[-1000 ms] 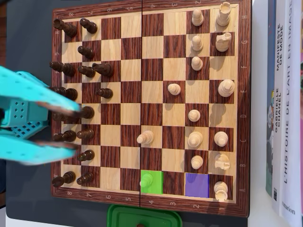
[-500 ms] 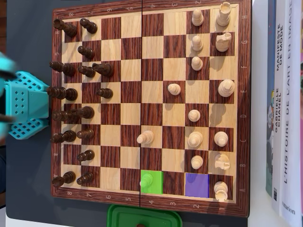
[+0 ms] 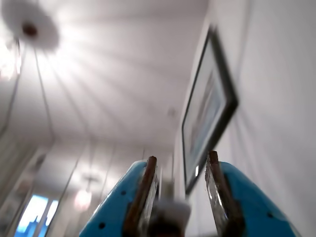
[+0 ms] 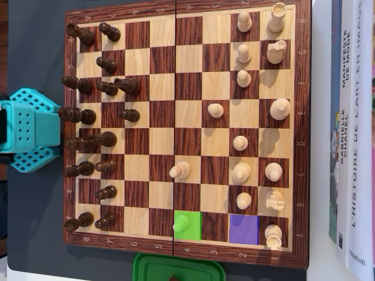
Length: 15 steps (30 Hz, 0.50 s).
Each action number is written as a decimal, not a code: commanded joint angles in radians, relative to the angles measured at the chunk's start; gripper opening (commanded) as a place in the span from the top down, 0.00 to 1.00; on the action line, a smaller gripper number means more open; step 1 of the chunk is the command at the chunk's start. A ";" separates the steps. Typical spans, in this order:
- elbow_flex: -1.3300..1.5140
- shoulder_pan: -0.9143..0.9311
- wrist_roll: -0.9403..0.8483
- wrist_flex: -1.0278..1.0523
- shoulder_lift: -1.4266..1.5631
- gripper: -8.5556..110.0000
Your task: Play chess
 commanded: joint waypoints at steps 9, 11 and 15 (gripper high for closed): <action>0.020 0.005 -0.005 -0.371 0.000 0.80; 0.020 0.005 -0.005 -0.423 0.000 0.80; 0.020 0.006 -0.005 -0.509 0.000 0.80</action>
